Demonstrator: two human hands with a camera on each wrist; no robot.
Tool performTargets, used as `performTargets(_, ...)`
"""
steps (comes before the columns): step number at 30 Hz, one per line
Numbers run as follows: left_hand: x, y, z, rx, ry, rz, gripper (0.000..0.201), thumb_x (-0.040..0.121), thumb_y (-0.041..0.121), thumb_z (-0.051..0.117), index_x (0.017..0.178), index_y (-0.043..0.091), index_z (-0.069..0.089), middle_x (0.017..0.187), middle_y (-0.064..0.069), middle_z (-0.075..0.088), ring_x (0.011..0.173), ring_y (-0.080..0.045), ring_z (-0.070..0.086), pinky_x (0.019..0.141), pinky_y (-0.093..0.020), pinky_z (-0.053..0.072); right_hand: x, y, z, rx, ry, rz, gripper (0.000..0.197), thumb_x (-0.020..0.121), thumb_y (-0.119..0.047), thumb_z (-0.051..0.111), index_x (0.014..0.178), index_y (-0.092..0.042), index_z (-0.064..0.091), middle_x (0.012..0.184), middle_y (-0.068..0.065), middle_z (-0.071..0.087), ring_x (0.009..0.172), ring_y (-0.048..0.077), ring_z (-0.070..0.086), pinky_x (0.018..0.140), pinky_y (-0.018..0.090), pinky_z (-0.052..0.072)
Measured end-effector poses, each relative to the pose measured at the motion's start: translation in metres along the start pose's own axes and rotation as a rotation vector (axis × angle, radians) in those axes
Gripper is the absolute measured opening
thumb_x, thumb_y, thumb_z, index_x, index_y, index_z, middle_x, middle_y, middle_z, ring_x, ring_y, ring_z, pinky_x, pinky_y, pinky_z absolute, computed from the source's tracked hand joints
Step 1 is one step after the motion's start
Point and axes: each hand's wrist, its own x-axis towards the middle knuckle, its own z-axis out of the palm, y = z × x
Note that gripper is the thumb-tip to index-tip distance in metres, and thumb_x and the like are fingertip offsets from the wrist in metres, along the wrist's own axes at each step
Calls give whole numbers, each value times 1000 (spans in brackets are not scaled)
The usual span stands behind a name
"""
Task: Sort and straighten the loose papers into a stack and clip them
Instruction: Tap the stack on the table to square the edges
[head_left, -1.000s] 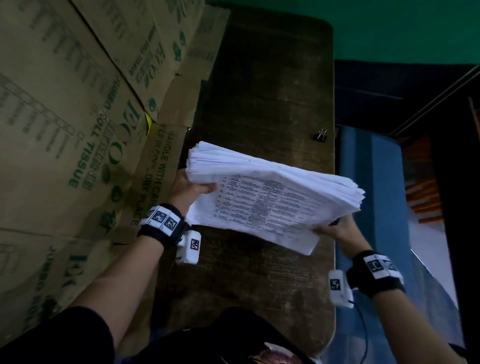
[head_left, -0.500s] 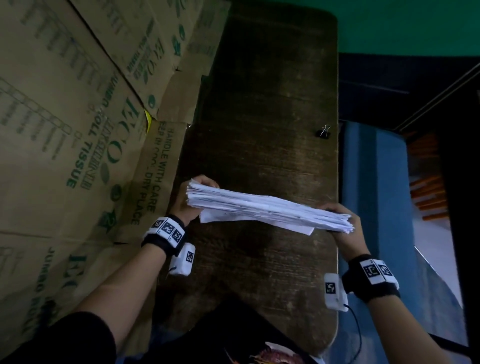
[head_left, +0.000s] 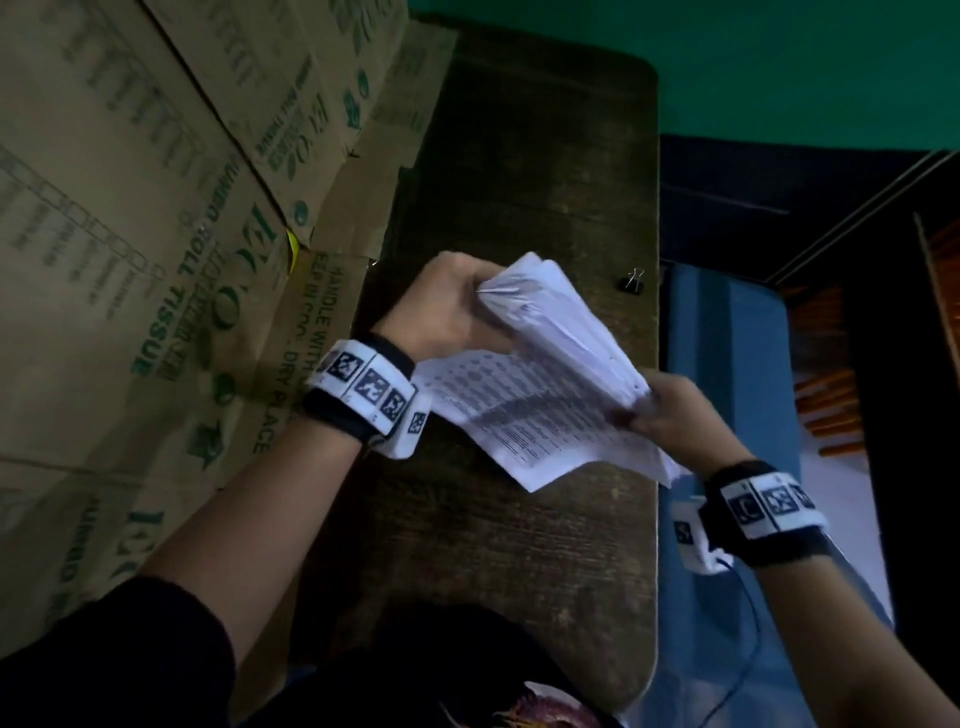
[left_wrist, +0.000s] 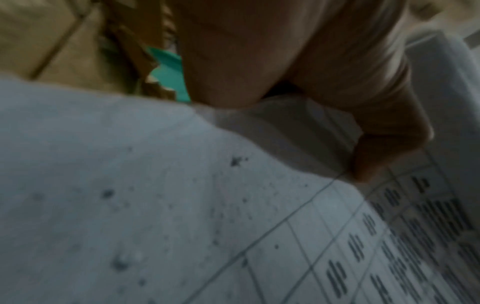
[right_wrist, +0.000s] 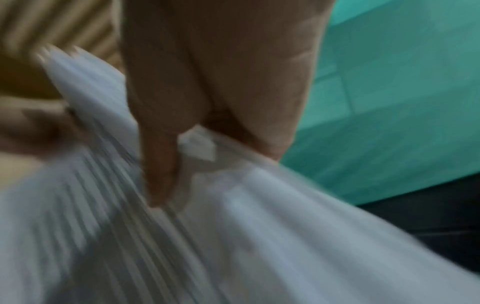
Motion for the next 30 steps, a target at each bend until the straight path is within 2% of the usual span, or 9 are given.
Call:
performTargets(3,11,34,8,291,-82,70,23,58,30,80,65,44,63,57,20,57,62,1,57,60,-24,42,10,-43,-6,188,130,-227,21,76,-7,80,73,-22,66,64,-17,64,61,-9,51,56,19,42)
performTargets(6,9,55,10,463,-88,106,22,68,27,78,88,31,70,70,16,61,72,-7,60,67,-28,44,10,-64,-16,350,177,-327,8,76,-3,79,80,-8,74,72,-9,73,66,-7,55,59,21,48)
performTargets(10,-13,37,-8,623,-165,-84,27,74,20,76,97,32,69,86,11,67,84,-10,62,75,-36,51,-5,-45,-31,395,289,-370,18,79,-8,76,69,-24,75,67,-38,63,66,-17,54,60,11,46)
performTargets(14,-41,9,-10,249,110,-28,23,69,8,82,83,23,73,77,9,72,73,-6,66,69,-30,53,-26,-43,-36,527,347,-332,33,71,-22,63,59,-53,66,56,-40,56,57,-21,49,55,3,38)
performTargets(18,-60,18,21,-256,476,15,34,71,-5,77,88,22,67,84,14,73,81,0,65,76,-19,51,-39,-35,-32,711,446,-360,22,64,-20,64,53,-39,66,56,-32,59,57,-18,48,54,5,39)
performTargets(20,-69,25,35,-375,508,29,33,78,-10,68,95,18,61,91,7,69,89,-4,64,82,-21,50,-45,-28,-27,743,455,-368,7,67,-24,63,64,-25,69,62,-26,65,62,-13,53,58,10,44)
performTargets(22,-78,24,52,-372,503,-17,36,82,-9,61,100,21,55,95,8,63,91,0,61,85,-19,49,-48,-21,-19,730,424,-334,22,68,-27,64,77,-7,69,71,-21,70,69,-7,59,64,14,48)
performTargets(27,-90,-1,76,-324,431,-154,28,88,11,57,108,27,45,102,2,58,99,-13,56,92,-34,44,-43,-2,-6,722,309,-256,37,69,3,71,103,-12,68,96,-4,73,93,12,66,84,29,52)
performTargets(30,-94,-8,70,-321,376,-190,47,83,1,62,112,33,43,108,-1,56,101,-14,57,91,-33,47,-42,9,-16,723,282,-251,48,71,15,67,111,-13,65,106,9,69,99,20,64,89,36,52)
